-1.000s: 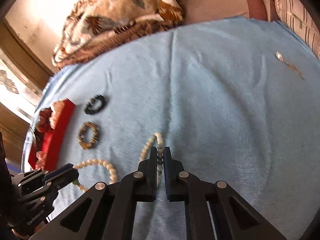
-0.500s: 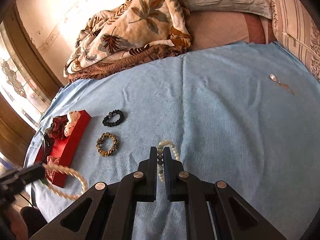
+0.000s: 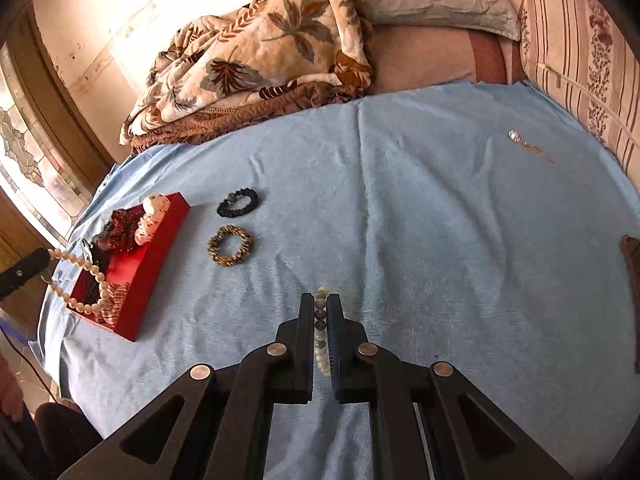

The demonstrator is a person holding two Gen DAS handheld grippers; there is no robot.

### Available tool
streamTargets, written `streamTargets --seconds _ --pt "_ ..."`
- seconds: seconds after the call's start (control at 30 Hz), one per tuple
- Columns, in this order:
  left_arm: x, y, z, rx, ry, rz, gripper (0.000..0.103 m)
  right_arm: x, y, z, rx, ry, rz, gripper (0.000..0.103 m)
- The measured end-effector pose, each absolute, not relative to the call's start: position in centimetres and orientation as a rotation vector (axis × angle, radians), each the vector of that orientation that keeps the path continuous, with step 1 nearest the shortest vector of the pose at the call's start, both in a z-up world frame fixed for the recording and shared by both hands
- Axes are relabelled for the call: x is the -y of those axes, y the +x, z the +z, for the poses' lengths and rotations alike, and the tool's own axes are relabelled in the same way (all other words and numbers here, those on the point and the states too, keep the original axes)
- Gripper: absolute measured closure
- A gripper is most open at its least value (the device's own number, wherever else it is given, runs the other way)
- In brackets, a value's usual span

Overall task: Organize jewelry
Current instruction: 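Carry both pearl pieces into the red tray and open both grippers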

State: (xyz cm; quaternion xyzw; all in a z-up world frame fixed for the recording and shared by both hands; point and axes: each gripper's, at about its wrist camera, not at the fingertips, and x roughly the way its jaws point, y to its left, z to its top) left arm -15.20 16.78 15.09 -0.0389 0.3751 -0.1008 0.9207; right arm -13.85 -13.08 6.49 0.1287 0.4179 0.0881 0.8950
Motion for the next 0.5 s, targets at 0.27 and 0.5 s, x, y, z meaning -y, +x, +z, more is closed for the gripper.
streamTargets --seconds 0.27,0.5 --pt "-24.0 -14.2 14.0 -0.773 -0.181 -0.126 0.094 8.1 -13.9 10.6 -0.842 0.162 0.239 0.096" --pt "-29.3 -12.9 12.3 -0.792 -0.303 -0.073 0.094 1.5 -11.9 12.3 -0.853 0.131 0.362 0.096"
